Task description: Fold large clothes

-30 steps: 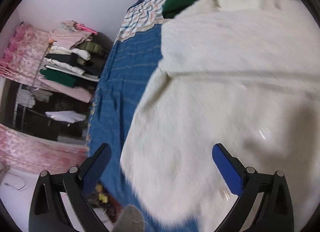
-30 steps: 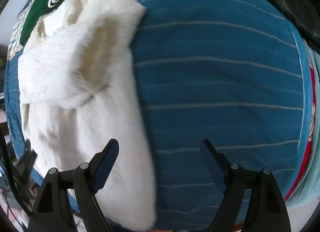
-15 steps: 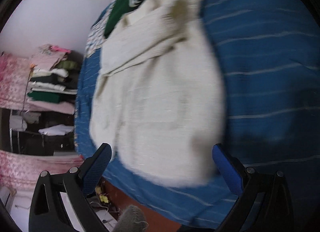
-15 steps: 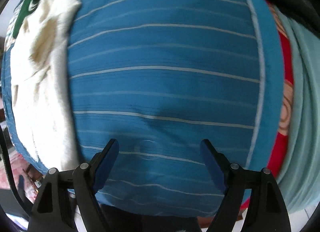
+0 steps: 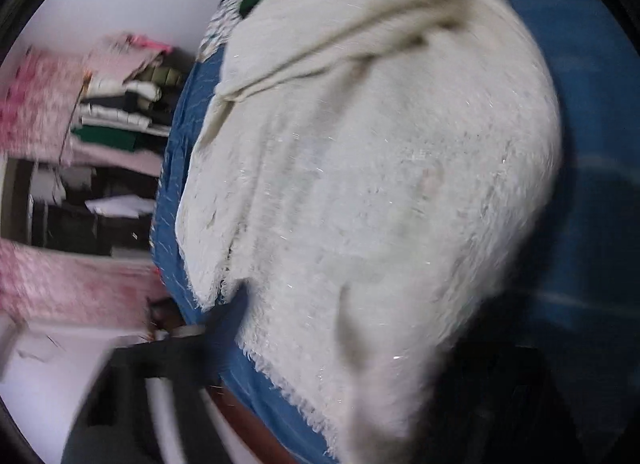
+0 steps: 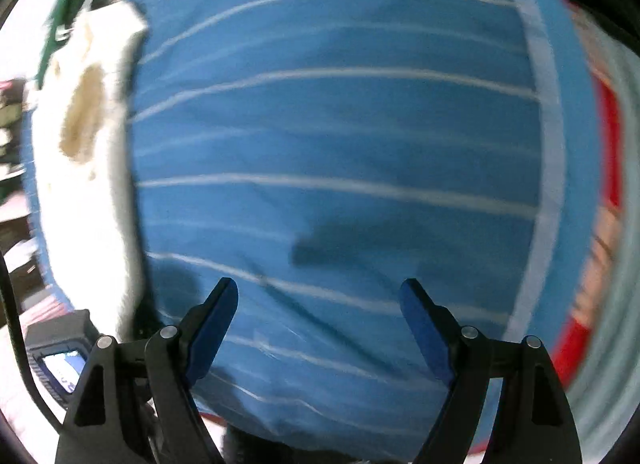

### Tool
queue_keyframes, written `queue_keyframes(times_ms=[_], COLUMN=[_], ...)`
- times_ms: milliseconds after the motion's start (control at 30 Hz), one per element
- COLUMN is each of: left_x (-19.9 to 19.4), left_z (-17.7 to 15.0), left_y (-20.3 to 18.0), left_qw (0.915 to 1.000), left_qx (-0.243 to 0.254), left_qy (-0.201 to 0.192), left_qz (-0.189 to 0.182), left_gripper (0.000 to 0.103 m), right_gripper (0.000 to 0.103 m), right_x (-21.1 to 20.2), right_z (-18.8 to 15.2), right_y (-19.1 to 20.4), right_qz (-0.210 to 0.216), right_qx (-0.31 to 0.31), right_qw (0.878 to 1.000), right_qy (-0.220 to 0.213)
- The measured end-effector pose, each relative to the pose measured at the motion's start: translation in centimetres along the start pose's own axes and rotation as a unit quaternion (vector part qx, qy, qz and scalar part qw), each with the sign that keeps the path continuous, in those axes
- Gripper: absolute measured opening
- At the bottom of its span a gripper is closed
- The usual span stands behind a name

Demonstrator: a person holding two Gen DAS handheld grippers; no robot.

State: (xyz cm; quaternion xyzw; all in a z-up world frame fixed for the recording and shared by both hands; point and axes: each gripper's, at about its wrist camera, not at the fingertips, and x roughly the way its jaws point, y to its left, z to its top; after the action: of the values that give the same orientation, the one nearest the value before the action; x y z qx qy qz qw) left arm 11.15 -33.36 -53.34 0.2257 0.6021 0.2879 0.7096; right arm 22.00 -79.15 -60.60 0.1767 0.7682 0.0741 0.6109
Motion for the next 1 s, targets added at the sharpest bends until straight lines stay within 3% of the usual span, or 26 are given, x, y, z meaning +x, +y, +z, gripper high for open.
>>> queue_keyframes(times_ms=[67,167,333,467,600,633,667,700,767,1000], left_x=[-0.4,-0.9,-0.6,-0.7,-0.5,-0.4,-0.4,-0.4,-0.3,0.9], left_z=[0.2,0.5,0.7,0.5,0.7,0.8,0.8,0.8,1.0,1.2], left_y=[1.3,2.7,3.5,3.5,4.6,5.2,5.8,6.4,8.3,17.4], left_qw=[0.9996,0.9987,0.9982,0.9977,0.9964,0.9957,0.9948,0.9941,0.9923,0.9808], left_qx=[-0.022,-0.038,-0.047,-0.044,-0.05,-0.055,-0.06,-0.063,-0.071,-0.112], left_qy=[-0.011,-0.027,-0.025,-0.02,-0.016,-0.015,-0.015,-0.015,-0.021,-0.019], left_qz=[-0.016,-0.018,-0.03,-0.047,-0.067,-0.074,-0.081,-0.087,-0.1,-0.158], left_gripper=[0.02,0.017,0.016,0.016,0.016,0.016,0.016,0.016,0.016,0.016], right_gripper=[0.085,0.085,0.088,0.088,0.084,0.076,0.047,0.038,0.03,0.025], right_x=[1.2,2.4,6.2,10.2,13.5,14.0,14.1,14.7,14.2,6.0], right_z=[0.8,4.3,9.2,11.8,13.0,13.1,13.1,13.0,12.7,10.4], right_y=[3.8,6.9,12.3,16.3,19.1,19.7,20.4,21.4,23.0,31.9], right_qz=[0.055,0.167,0.329,0.399,0.37,0.364,0.352,0.335,0.323,0.278], right_qx=[-0.023,-0.05,-0.045,-0.019,0.01,0.019,0.022,0.024,0.031,-0.015], right_qw=[0.998,0.985,0.943,0.917,0.928,0.93,0.935,0.941,0.946,0.96], right_qy=[-0.001,-0.008,-0.002,0.017,0.038,0.04,0.036,0.034,0.025,-0.037])
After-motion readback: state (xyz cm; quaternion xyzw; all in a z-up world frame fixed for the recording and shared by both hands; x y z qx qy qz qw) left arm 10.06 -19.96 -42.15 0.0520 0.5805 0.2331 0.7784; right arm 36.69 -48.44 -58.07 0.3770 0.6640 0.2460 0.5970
